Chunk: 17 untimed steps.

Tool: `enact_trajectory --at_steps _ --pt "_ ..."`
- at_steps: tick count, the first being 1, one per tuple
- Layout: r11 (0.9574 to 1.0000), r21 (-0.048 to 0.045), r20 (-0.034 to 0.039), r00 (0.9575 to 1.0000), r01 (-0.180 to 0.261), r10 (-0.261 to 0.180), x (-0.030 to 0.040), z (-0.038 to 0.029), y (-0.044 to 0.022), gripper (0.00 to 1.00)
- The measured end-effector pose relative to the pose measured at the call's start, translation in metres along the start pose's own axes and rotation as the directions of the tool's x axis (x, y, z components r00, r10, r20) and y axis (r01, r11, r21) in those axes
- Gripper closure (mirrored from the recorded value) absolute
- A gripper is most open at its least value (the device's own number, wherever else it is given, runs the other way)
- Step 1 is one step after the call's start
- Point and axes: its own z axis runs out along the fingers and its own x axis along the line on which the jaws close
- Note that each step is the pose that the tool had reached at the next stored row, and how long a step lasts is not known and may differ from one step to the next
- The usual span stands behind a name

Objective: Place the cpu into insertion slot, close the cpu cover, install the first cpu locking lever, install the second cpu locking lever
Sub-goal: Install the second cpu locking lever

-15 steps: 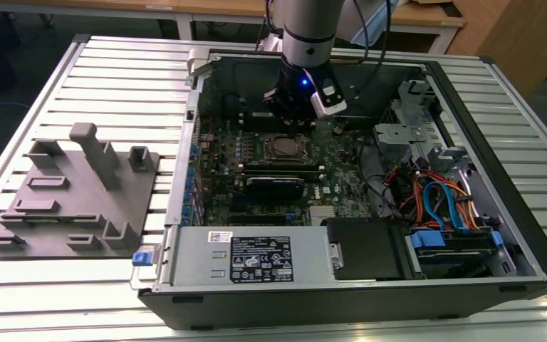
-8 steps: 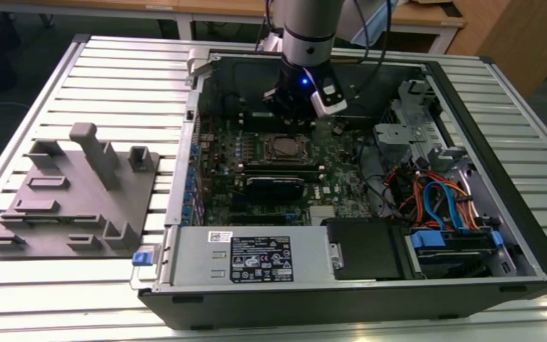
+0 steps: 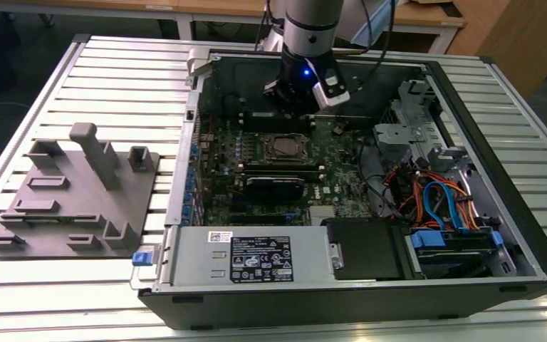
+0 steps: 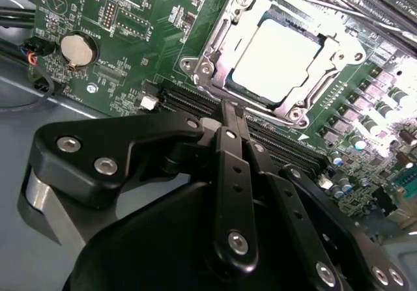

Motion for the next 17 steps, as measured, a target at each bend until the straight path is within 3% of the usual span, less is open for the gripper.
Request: enact_trajectory --at_steps 17 --pt "1.0000 0.0041 0.0002 1.0000 0.000 0.000 -0.0004 -0.0005 -0.0062 0.90"
